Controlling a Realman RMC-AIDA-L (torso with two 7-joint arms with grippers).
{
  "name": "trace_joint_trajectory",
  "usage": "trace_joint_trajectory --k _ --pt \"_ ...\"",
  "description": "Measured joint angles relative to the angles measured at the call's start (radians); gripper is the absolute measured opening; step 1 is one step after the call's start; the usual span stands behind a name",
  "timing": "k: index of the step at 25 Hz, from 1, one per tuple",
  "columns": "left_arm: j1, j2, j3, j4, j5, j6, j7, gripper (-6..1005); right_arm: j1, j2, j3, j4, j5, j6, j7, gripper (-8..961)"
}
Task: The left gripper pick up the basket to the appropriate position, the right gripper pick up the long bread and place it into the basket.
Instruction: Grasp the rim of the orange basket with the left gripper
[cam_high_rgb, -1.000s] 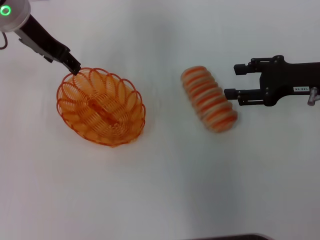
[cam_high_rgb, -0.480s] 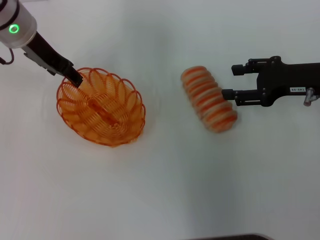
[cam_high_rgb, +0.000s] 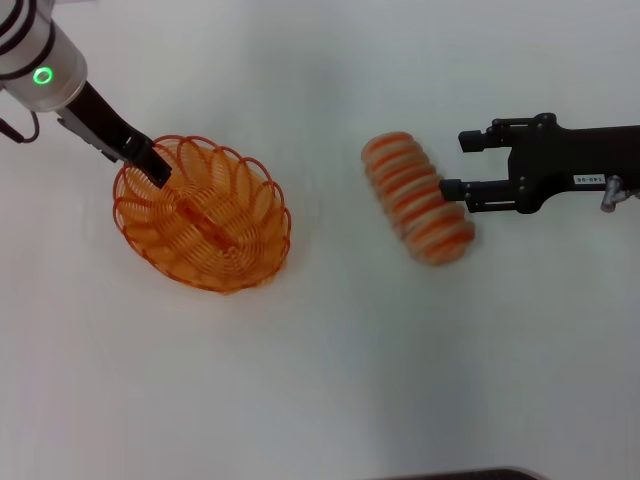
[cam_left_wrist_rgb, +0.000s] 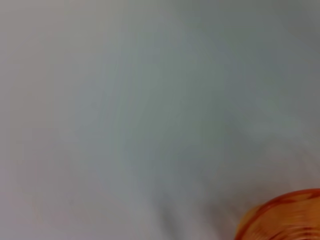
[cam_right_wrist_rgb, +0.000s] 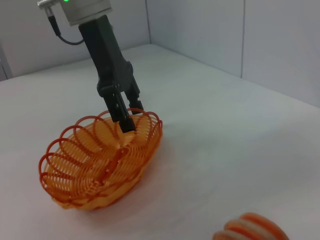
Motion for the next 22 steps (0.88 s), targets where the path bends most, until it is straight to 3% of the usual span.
trace_joint_trajectory --k 12,22 --pt "0.003 -0.004 0.009 -0.01 0.0 -0.008 0.008 613 0.004 -0.001 -0.005 0.012 -0.001 0.016 0.0 749" --pt "0.002 -0.005 -0.001 -0.005 -0.002 -0.018 0.022 379 0.004 -0.001 -0.007 0.018 -0.002 0.031 0.0 749"
